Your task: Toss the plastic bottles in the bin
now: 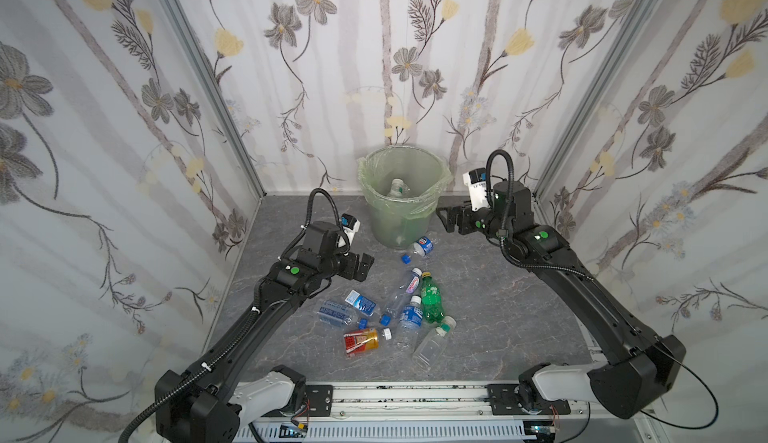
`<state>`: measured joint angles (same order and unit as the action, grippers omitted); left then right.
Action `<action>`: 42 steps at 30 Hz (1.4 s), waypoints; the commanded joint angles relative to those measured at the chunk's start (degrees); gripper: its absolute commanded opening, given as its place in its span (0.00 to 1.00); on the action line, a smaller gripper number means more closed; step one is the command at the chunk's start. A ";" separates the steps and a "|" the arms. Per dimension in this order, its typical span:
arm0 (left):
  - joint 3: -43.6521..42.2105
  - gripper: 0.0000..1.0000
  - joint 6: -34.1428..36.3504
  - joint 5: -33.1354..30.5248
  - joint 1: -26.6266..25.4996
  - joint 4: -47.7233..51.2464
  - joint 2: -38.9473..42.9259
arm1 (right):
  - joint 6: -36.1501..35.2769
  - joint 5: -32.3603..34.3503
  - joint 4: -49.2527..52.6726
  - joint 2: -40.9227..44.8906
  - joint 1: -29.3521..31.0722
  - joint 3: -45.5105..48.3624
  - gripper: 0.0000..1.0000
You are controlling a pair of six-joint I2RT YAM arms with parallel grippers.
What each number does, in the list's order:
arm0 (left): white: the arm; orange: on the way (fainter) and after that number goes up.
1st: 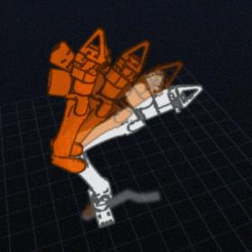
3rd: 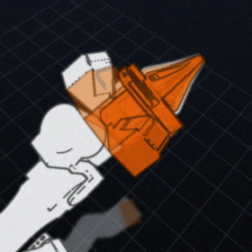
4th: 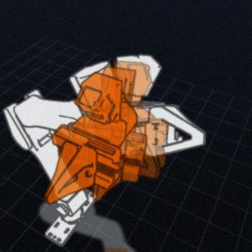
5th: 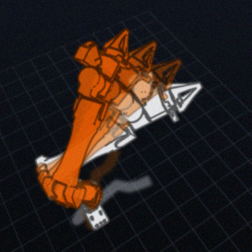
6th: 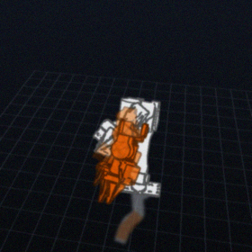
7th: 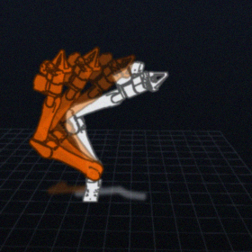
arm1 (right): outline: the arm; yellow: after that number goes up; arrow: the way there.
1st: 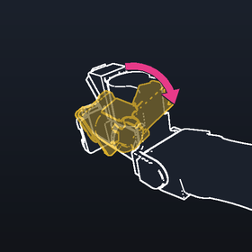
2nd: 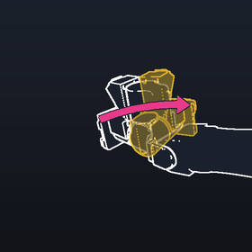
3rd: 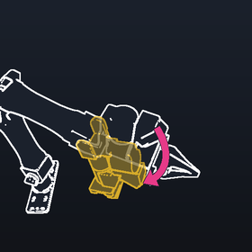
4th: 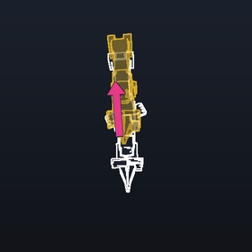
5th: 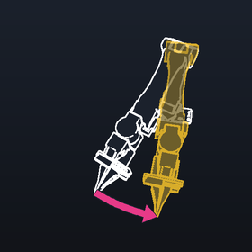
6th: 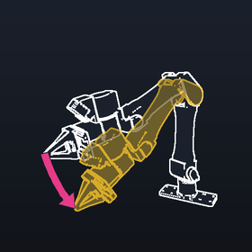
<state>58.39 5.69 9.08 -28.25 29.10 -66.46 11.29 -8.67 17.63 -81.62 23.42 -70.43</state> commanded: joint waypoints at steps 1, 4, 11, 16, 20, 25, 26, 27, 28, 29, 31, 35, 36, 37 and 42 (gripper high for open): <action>0.51 1.00 14.57 -5.71 -3.00 4.99 -1.49 | 3.26 -1.20 -8.04 5.09 -2.91 9.07 0.98; 0.66 1.00 20.80 -11.04 -5.55 8.12 -3.13 | 5.12 -3.36 -10.95 9.99 -5.93 17.12 0.98; -1.17 1.00 29.06 -14.71 -10.98 17.51 -4.81 | 5.12 -2.82 -12.97 13.75 -7.43 24.22 0.99; -2.52 0.99 29.95 -12.58 -13.06 17.53 -5.44 | 5.40 -4.25 -14.68 12.64 -8.05 25.26 0.99; -3.87 0.98 30.03 -14.43 -14.58 16.96 -9.29 | 5.32 -5.25 -15.38 11.69 -8.36 25.21 0.99; -3.79 0.97 28.85 -17.36 -14.82 15.61 -13.71 | 5.76 -6.35 -16.54 11.62 -8.48 25.99 0.99; -3.80 0.97 28.67 -17.83 -14.83 15.16 -14.71 | 5.83 -6.34 -16.83 11.72 -8.48 26.25 0.99; -3.73 0.95 28.35 -18.32 -14.86 14.51 -15.96 | 5.88 -6.45 -16.99 11.82 -8.57 26.53 0.99; -3.55 0.94 27.85 -18.85 -14.82 13.80 -17.18 | 5.93 -6.62 -17.03 11.90 -8.65 26.64 0.99; -3.42 0.93 27.38 -19.22 -14.84 13.18 -18.06 | 5.94 -6.74 -17.00 11.93 -8.74 26.66 0.99; -3.17 0.92 26.25 -19.87 -14.74 11.47 -20.22 | 5.94 -6.98 -16.93 12.23 -8.92 26.83 0.99; -2.65 0.87 24.88 -20.69 -14.25 9.14 -24.56 | 5.99 -7.49 -17.04 12.70 -9.25 26.84 0.99; -2.21 0.84 24.43 -20.71 -14.03 8.45 -25.62 | 6.03 -7.65 -16.97 12.80 -9.27 26.84 0.99; -1.70 0.81 23.84 -20.52 -13.58 7.89 -26.57 | 5.98 -7.84 -16.94 12.96 -9.27 26.84 0.99; -1.55 0.73 23.90 -18.79 -12.22 6.07 -28.70 | 6.28 -7.34 -16.75 14.27 -9.44 29.10 0.99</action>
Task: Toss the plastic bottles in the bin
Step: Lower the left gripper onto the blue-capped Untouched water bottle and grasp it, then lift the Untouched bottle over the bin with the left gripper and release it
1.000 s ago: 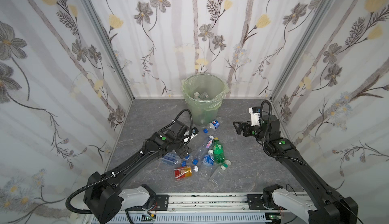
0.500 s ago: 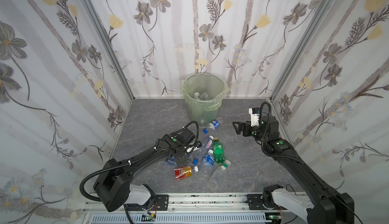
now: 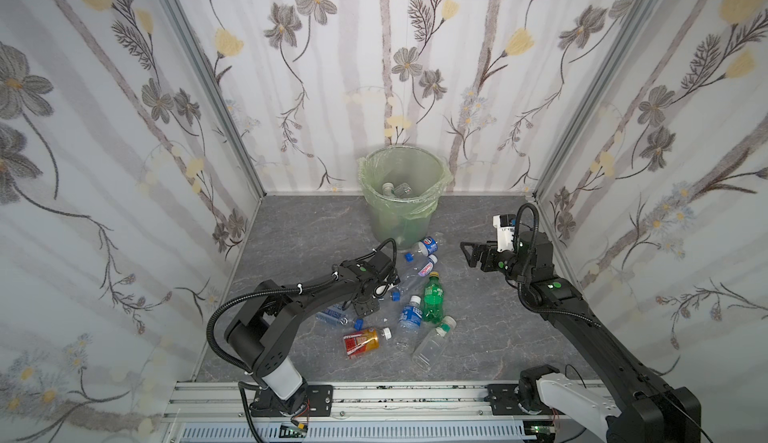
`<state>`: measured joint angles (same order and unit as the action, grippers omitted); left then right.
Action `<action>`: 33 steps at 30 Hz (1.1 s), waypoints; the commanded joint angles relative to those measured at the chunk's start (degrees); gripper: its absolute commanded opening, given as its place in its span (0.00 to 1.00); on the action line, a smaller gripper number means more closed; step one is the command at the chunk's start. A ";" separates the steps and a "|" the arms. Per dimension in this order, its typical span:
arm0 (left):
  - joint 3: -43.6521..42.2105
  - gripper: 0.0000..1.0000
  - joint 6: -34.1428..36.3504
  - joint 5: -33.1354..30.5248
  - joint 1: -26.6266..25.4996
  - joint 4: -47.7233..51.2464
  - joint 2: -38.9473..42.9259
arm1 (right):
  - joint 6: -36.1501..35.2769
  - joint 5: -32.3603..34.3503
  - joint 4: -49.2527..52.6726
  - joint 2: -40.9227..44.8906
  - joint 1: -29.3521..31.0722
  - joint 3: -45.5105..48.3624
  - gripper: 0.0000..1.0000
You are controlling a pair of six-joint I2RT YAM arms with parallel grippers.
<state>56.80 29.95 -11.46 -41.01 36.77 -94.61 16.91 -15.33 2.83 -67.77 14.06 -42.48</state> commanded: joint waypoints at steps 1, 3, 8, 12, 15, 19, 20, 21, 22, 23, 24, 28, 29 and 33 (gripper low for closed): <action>-0.12 0.73 -0.12 2.29 0.88 -2.16 -0.67 | 0.76 -0.52 -1.91 0.61 -0.18 1.41 0.99; -0.25 0.75 0.16 3.17 1.30 -3.21 -1.00 | 1.01 -0.57 -1.99 0.79 -0.31 1.74 0.99; 1.42 0.69 0.17 4.92 2.90 -4.71 -2.97 | 1.87 -1.01 -2.12 0.93 -0.35 1.79 0.99; 2.39 0.55 -0.08 6.99 4.40 -4.78 -3.50 | 1.97 -0.85 -1.73 1.40 -0.36 1.39 0.99; 1.83 0.52 0.02 7.23 4.90 -4.91 -2.01 | 2.08 -0.25 -1.36 2.10 -0.36 1.43 0.98; 1.42 0.45 -0.32 7.16 5.07 -5.23 1.58 | 2.67 0.47 -1.17 2.46 -0.44 1.69 0.98; 1.56 0.43 -0.68 6.90 5.20 -5.19 2.31 | 2.90 0.67 -1.07 2.46 -0.44 1.70 0.98; 1.74 0.42 -0.94 6.87 5.23 -5.20 3.10 | 3.16 0.72 -1.01 2.53 -0.44 1.70 0.98; 1.85 0.42 -1.26 6.89 5.27 -5.22 4.13 | 3.33 0.79 -0.86 2.63 -0.44 1.61 0.98; 1.88 0.42 -1.58 6.84 5.32 -5.24 5.20 | 3.46 0.95 -0.90 2.79 -0.44 1.61 0.97; 1.72 0.42 -1.77 6.87 5.46 -5.29 6.26 | 3.53 0.97 -0.78 2.97 -0.44 1.63 0.97; 0.81 0.41 -3.65 8.35 6.08 -6.28 12.95 | 4.35 1.81 -0.03 4.11 -0.44 1.35 0.96; 0.79 0.41 -4.75 9.09 6.72 -6.89 14.98 | 4.68 2.20 0.37 4.34 -0.47 1.26 0.96; 1.42 0.42 -10.15 10.00 8.37 -9.60 23.58 | 5.72 4.10 1.10 5.16 -0.41 1.32 0.96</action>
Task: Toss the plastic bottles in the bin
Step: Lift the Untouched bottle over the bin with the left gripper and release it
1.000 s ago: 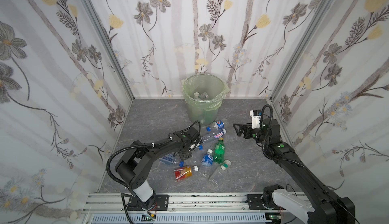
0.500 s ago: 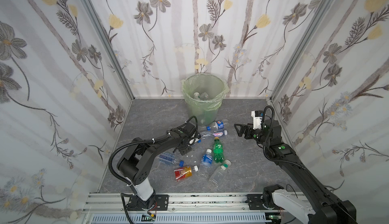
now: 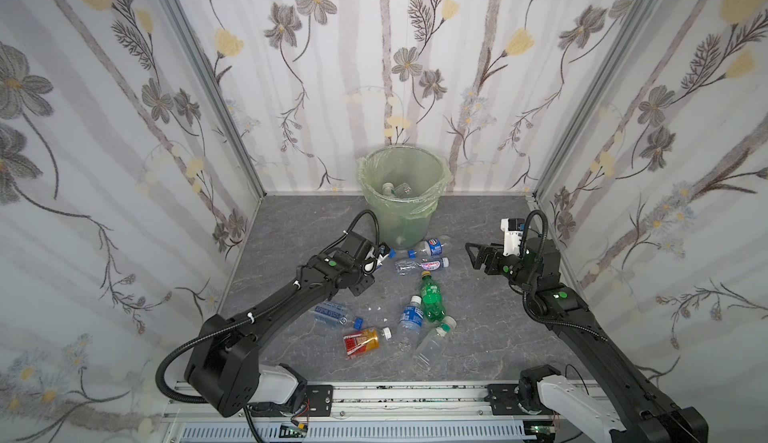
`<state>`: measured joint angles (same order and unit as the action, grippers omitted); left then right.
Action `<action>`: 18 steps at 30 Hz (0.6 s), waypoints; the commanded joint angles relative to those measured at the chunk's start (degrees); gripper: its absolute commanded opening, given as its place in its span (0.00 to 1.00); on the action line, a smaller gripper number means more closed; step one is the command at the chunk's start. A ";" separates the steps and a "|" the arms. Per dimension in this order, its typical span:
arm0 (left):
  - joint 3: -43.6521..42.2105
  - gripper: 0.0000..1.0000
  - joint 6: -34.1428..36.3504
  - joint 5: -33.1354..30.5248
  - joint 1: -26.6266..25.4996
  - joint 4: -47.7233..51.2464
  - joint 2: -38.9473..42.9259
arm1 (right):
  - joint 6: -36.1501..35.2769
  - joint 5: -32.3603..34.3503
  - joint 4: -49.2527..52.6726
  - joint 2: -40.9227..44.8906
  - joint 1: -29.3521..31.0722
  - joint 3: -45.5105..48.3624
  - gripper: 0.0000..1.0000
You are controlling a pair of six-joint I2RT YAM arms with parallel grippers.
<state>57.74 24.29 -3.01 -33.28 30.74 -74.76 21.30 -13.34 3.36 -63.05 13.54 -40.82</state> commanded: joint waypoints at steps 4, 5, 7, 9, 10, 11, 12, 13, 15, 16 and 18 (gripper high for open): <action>3.18 0.42 -11.95 1.68 1.11 -7.24 11.15 | 2.03 3.62 0.91 0.56 0.17 0.28 0.95; 4.34 0.42 -13.54 2.31 1.10 -7.87 12.13 | 2.14 3.97 0.83 0.47 0.17 0.38 0.95; 7.12 0.42 -15.80 2.34 1.02 -8.92 13.09 | 2.36 4.20 0.86 0.32 0.16 0.34 0.94; 10.69 0.43 -16.92 2.56 1.02 -10.16 12.79 | 2.52 4.16 0.71 0.46 0.26 0.30 0.94; 13.17 0.44 -17.07 2.98 1.04 -10.88 11.61 | 2.51 3.68 0.49 0.45 0.32 0.22 0.93; 16.76 0.45 -17.30 3.57 1.11 -11.29 9.39 | 2.32 2.89 0.34 0.37 0.41 0.08 0.93; 20.83 0.44 -17.40 4.32 1.04 -11.32 6.83 | 2.26 2.64 0.41 0.30 0.58 -0.19 0.93; 25.20 0.44 -17.49 4.98 1.11 -11.38 3.29 | 2.24 2.75 0.60 0.06 0.92 -0.52 0.92; 35.53 0.45 -17.69 5.30 1.11 -11.34 -4.64 | 2.34 3.30 0.85 -0.36 1.65 -1.13 0.92; 41.03 0.45 -18.06 4.64 1.27 -11.32 -9.53 | 2.49 3.69 1.11 -0.64 2.15 -1.49 0.92; 51.64 0.53 -19.88 5.19 2.12 -10.59 -19.21 | 2.91 4.24 1.84 -1.23 2.91 -1.95 0.92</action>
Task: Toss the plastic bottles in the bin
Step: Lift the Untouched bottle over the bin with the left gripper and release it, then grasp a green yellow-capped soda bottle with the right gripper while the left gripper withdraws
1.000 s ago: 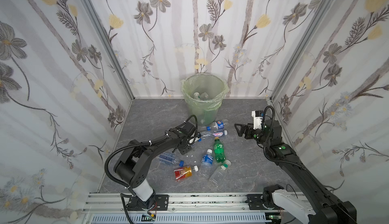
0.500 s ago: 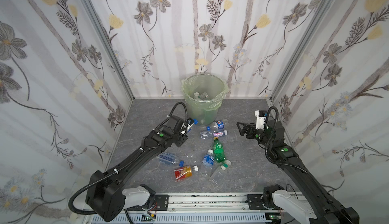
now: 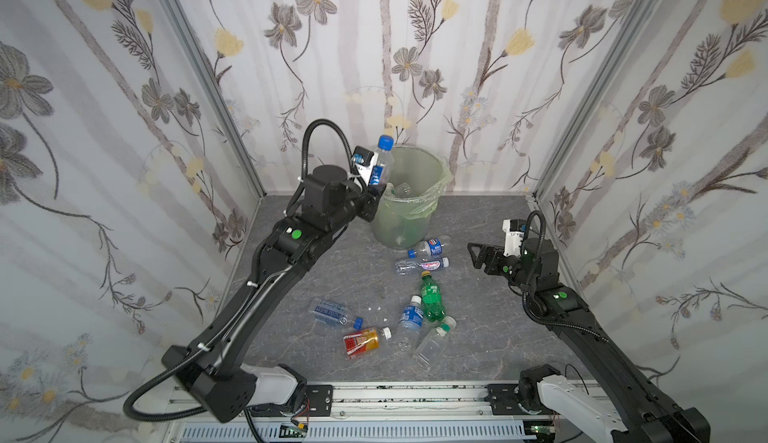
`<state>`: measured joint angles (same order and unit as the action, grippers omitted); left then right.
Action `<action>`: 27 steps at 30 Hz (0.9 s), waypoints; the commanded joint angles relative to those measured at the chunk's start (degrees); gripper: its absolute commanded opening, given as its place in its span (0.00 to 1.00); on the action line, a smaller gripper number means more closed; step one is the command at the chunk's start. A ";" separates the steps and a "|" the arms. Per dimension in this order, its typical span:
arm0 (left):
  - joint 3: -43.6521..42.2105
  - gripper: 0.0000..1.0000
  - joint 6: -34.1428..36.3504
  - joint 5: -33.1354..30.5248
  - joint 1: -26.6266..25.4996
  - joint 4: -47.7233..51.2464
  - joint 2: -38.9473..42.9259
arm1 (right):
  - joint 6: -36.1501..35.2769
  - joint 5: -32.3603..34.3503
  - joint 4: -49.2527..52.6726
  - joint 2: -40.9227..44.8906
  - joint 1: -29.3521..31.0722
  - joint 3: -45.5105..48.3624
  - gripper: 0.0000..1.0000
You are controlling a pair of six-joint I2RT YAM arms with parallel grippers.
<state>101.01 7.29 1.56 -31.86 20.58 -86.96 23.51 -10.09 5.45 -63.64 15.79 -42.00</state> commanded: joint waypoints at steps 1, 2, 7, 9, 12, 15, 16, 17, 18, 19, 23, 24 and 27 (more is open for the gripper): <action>14.05 0.62 -4.61 1.15 1.36 0.74 -12.09 | 0.97 1.03 0.22 -0.90 1.01 -0.77 0.92; 19.22 0.70 -6.12 0.84 1.76 2.45 -16.42 | 1.08 0.96 0.84 -1.26 1.32 -2.45 0.92; 24.33 0.91 -7.53 -1.94 1.95 7.28 -21.93 | -1.56 0.29 7.35 -2.93 3.58 -5.18 0.92; 20.91 0.94 -7.08 -3.09 1.97 7.28 -19.35 | -3.04 1.16 9.53 -3.20 4.74 -5.39 0.92; 13.25 0.96 -6.08 -6.24 1.91 7.28 -13.05 | -3.64 0.17 12.39 -4.30 5.89 -5.84 0.92; 2.76 1.00 -7.17 -10.63 2.22 7.35 -4.95 | -3.05 -0.45 15.70 -6.45 7.78 -5.92 0.92; -1.34 1.00 -7.67 -11.32 2.69 7.37 -1.91 | -2.66 -0.62 16.36 -7.35 8.59 -5.61 0.92; -5.30 1.00 -8.39 -11.90 3.16 7.37 0.91 | -2.15 -1.17 16.82 -8.35 9.19 -5.13 0.92; -8.85 1.00 -9.06 -12.50 3.60 7.37 3.41 | -1.51 -1.73 16.60 -9.32 9.62 -4.44 0.92; -12.71 1.00 -9.83 -13.27 4.12 7.25 6.12 | -0.77 -2.54 15.93 -10.41 10.01 -3.62 0.91; -25.50 1.00 -9.92 -14.71 4.60 7.19 14.57 | 1.75 -6.34 12.29 -16.01 12.07 -2.12 0.91; -28.16 1.00 -10.16 -14.87 4.65 7.19 16.52 | 2.26 -6.69 11.60 -17.49 12.59 -2.12 0.90; -35.20 1.00 -12.40 -15.27 4.68 7.28 21.17 | 3.40 -7.77 9.73 -22.43 14.38 -3.10 0.88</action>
<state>69.45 -2.37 -11.73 -27.31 28.64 -68.36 24.67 -15.35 19.22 -83.35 29.19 -44.40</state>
